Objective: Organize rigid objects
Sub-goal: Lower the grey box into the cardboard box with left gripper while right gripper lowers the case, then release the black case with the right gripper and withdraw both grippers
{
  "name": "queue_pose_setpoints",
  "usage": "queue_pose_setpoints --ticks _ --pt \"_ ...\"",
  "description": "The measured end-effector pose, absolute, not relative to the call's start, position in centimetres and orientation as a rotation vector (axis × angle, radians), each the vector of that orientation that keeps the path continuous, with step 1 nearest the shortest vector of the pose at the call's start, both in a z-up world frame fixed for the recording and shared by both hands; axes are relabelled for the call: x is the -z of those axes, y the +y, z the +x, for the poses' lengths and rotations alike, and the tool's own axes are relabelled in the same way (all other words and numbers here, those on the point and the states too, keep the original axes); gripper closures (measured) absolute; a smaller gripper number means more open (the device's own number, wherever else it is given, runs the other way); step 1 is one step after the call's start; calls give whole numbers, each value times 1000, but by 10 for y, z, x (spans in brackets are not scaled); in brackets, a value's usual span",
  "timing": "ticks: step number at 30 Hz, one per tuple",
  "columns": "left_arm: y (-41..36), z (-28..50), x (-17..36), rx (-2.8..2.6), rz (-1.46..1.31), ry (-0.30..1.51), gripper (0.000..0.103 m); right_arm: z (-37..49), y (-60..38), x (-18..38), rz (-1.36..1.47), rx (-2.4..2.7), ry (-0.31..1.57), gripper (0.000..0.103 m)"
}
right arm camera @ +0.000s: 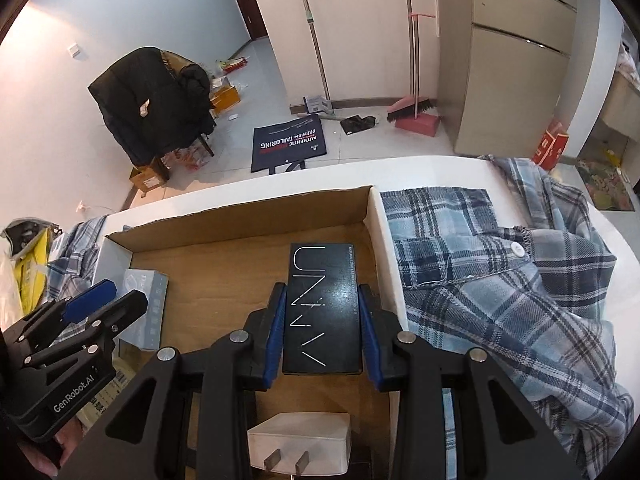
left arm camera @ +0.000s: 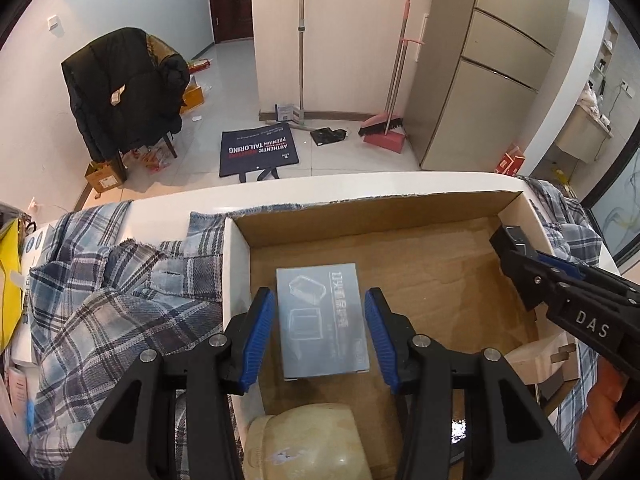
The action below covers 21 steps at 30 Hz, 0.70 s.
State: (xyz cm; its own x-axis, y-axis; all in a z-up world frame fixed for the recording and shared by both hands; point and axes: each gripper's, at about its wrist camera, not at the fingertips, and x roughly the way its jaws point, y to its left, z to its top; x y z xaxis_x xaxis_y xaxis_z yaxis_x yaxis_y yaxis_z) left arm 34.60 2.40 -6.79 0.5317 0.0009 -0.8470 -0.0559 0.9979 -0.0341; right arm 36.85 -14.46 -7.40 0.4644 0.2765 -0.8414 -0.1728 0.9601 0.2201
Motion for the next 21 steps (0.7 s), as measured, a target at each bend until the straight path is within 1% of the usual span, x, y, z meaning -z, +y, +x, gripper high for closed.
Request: queue_pose_setpoints --ticks 1,3,6,7,8,9,10,12,13,18,19,20,21 --pt "23 345 66 -33 -55 1004 42 369 -144 74 107 -277 1052 71" --pt "23 343 61 -35 -52 976 35 369 -144 74 98 -278 1051 71" --pt "23 336 44 -24 -71 899 33 369 -142 75 91 -284 1052 71" --pt "24 333 39 -18 -81 865 29 369 -141 76 89 -287 1054 71" --pt "26 328 30 -27 -92 800 25 370 -140 76 88 -288 1056 71" --pt "27 321 22 -56 -97 729 16 370 -139 77 85 -289 1058 71" --pt "29 310 11 -111 -95 625 14 370 -138 78 81 -289 1059 71" --pt "32 291 -5 -162 -94 466 14 372 -134 84 66 -284 1070 71" --pt "33 285 -11 -160 -101 424 14 372 -134 85 63 -286 1071 71" --pt "37 265 -32 -133 -149 324 14 371 -133 85 43 -291 1068 71" --pt "38 263 -34 -137 -149 316 13 371 -132 84 37 -287 1069 69" --pt "38 260 -37 -141 -141 305 12 370 -131 83 38 -284 1068 59" --pt "37 257 -41 -145 -123 294 9 369 -130 79 44 -282 1058 58"
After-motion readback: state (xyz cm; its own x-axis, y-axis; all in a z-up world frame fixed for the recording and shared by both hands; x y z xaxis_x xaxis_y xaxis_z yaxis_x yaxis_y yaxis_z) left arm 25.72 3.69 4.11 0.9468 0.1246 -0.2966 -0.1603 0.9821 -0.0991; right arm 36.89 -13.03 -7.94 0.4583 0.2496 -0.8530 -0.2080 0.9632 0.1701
